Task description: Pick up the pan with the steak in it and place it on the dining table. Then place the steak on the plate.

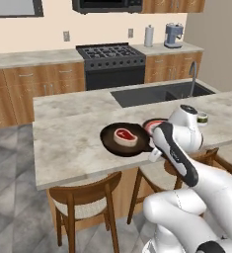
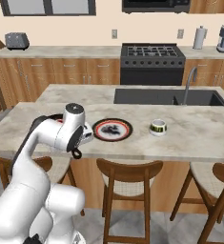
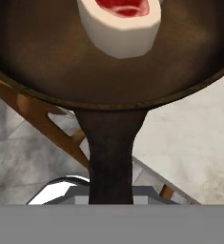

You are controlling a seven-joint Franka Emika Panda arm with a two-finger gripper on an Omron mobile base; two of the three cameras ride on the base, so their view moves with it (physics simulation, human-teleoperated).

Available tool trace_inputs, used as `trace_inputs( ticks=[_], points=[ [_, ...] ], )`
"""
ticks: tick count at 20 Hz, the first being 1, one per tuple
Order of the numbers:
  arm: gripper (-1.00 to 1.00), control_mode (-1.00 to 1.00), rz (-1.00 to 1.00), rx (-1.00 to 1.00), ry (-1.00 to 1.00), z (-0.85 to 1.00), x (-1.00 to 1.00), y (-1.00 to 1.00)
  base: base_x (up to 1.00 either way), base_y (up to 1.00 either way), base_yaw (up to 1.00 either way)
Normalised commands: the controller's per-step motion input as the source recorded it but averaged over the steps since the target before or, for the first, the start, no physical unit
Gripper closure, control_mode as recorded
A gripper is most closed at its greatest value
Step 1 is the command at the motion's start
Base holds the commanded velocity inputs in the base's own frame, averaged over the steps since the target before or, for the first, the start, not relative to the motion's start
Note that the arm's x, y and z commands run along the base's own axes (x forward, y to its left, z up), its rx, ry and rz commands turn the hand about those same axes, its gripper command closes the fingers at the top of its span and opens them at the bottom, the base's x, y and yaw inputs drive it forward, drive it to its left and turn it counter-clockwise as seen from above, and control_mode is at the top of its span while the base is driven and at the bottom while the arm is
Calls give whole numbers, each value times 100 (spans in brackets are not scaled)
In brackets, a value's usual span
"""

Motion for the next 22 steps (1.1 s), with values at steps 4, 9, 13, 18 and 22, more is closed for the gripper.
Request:
trace_inputs(
  ticks=[4,9,13,18,22],
  points=[
    [100,-100,0,2,14,-39,58,5,0,0,0],
    [100,-100,0,2,8,-29,47,5,0,0,0],
    [100,-100,0,0,2,0,1,0,0,0,0],
    [100,-100,-1,0,2,-9,29,0,0,0,0],
    [100,-100,-2,0,0,-24,9,1,0,0,0]
  ],
)
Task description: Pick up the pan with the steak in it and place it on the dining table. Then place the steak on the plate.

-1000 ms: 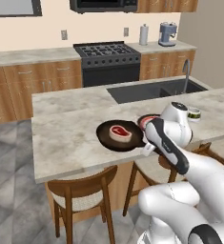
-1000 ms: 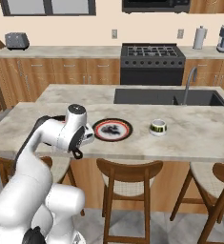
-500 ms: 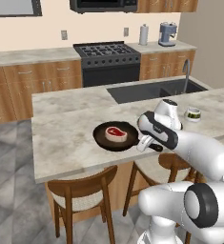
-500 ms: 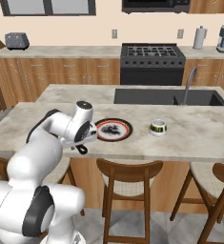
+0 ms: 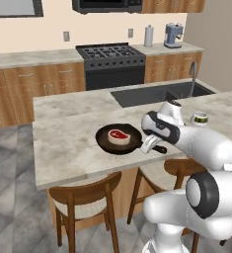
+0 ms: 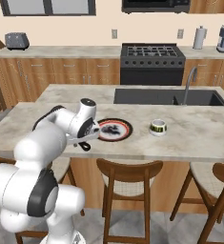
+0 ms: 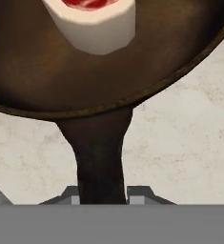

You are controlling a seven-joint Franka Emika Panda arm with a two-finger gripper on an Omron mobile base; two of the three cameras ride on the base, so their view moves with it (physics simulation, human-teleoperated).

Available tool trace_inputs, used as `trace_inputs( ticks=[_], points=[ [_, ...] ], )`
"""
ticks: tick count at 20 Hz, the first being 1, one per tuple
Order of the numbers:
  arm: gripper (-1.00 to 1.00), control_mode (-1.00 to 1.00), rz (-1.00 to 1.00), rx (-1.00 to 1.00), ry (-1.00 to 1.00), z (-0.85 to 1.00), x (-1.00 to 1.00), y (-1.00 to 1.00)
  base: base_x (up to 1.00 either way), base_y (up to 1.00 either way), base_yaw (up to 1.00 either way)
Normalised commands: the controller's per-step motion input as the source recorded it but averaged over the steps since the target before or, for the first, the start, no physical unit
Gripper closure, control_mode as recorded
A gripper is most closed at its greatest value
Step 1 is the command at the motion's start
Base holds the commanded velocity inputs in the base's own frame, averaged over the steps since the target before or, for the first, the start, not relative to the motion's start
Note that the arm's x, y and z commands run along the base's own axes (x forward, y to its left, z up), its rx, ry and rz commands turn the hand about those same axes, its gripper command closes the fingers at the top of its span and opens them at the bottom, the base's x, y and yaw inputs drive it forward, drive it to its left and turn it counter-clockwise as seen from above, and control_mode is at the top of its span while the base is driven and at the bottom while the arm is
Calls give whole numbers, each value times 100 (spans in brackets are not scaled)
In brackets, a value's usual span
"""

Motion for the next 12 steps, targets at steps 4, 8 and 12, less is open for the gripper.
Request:
trace_inputs(
  ticks=[4,8,12],
  points=[
    [100,-100,-2,0,0,-33,0,0,0,0,0],
    [100,-100,-1,0,-3,-30,-2,0,0,0,0],
    [-100,-100,0,0,0,-4,0,0,0,0,0]
  ],
)
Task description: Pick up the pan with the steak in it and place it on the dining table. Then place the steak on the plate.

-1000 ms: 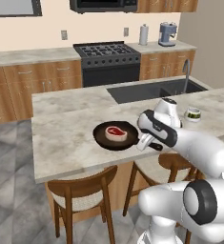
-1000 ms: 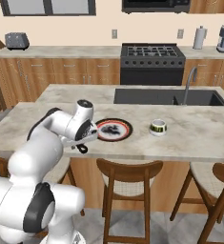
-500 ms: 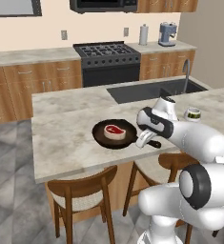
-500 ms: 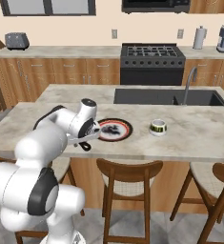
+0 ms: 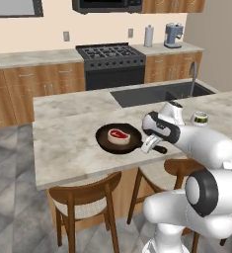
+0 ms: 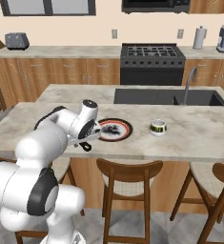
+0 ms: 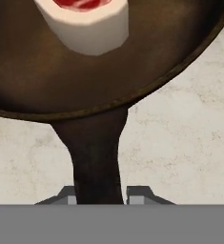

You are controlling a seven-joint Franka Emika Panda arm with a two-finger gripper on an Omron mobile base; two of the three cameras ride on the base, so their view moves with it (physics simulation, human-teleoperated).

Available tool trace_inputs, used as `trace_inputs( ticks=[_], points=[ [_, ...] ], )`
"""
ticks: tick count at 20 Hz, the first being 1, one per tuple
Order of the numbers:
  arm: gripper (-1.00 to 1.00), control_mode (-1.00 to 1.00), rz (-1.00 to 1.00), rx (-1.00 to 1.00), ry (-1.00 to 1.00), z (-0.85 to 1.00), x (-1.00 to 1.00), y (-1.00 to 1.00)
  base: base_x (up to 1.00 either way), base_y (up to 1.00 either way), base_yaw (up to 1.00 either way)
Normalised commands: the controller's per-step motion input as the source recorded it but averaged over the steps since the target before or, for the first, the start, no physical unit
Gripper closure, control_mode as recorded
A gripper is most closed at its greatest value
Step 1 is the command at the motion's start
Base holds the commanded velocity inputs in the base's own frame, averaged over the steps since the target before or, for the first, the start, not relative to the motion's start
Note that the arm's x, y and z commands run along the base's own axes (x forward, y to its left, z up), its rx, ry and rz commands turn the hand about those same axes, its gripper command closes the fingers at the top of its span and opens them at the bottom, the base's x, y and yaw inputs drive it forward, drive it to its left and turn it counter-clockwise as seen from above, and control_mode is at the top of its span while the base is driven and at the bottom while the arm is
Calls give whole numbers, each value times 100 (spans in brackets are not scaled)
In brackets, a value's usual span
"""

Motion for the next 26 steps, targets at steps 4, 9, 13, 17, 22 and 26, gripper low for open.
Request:
trace_inputs(
  ticks=[4,9,13,17,22,26],
  points=[
    [-100,-100,-1,0,0,0,0,0,0,0,0],
    [-100,-100,-8,0,0,12,0,0,0,0,0],
    [-100,-100,-11,0,0,25,0,0,0,0,0],
    [-100,-100,-11,0,0,32,0,0,0,0,0],
    [-100,-100,-12,0,0,38,-17,-1,0,0,0],
    [-100,-100,-5,0,0,25,-64,-1,0,0,0]
  ],
)
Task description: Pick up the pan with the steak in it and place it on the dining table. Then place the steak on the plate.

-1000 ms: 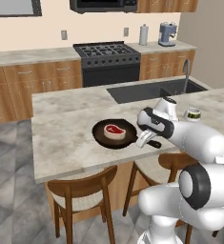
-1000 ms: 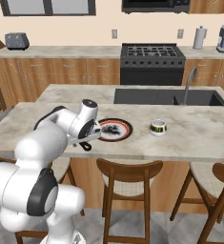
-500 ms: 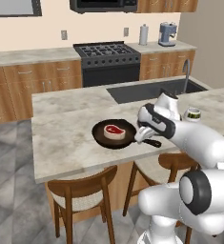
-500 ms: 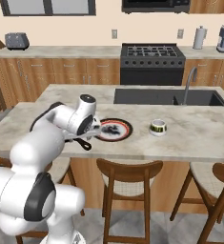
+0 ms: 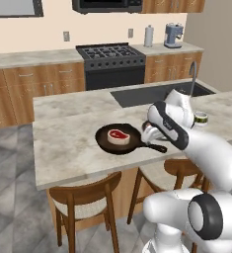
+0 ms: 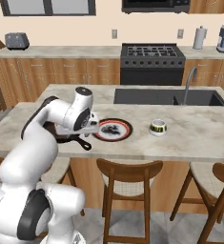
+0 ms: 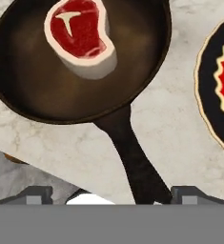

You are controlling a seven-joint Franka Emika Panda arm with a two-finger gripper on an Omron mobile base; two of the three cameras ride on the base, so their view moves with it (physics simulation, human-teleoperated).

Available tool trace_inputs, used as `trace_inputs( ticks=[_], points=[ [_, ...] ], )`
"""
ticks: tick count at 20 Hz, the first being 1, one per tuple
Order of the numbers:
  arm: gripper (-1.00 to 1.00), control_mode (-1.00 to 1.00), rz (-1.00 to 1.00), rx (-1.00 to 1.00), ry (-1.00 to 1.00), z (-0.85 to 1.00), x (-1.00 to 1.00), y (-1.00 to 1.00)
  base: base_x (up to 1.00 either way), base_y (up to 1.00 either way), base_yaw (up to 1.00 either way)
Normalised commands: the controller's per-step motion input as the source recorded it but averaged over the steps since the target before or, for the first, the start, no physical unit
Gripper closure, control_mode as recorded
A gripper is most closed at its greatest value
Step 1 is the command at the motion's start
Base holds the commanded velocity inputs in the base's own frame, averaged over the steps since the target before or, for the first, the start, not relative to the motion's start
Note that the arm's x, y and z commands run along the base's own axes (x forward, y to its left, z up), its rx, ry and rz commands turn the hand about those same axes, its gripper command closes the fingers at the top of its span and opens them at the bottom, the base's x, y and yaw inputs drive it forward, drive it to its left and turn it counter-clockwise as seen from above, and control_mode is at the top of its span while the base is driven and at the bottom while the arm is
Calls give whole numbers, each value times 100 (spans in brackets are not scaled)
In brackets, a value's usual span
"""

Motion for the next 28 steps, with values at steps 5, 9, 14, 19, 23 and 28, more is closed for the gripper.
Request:
trace_inputs(
  ticks=[5,9,14,19,23,28],
  points=[
    [-100,-100,0,0,-2,20,-94,-1,0,0,0],
    [-100,-100,0,0,-3,41,-44,3,0,0,0],
    [-100,-100,-1,0,-1,66,22,32,0,0,0],
    [-100,-100,-1,-5,0,42,47,40,0,0,0],
    [-100,-100,0,-8,2,3,83,33,0,0,0],
    [-100,-100,0,-9,4,-5,76,23,0,0,0]
  ],
)
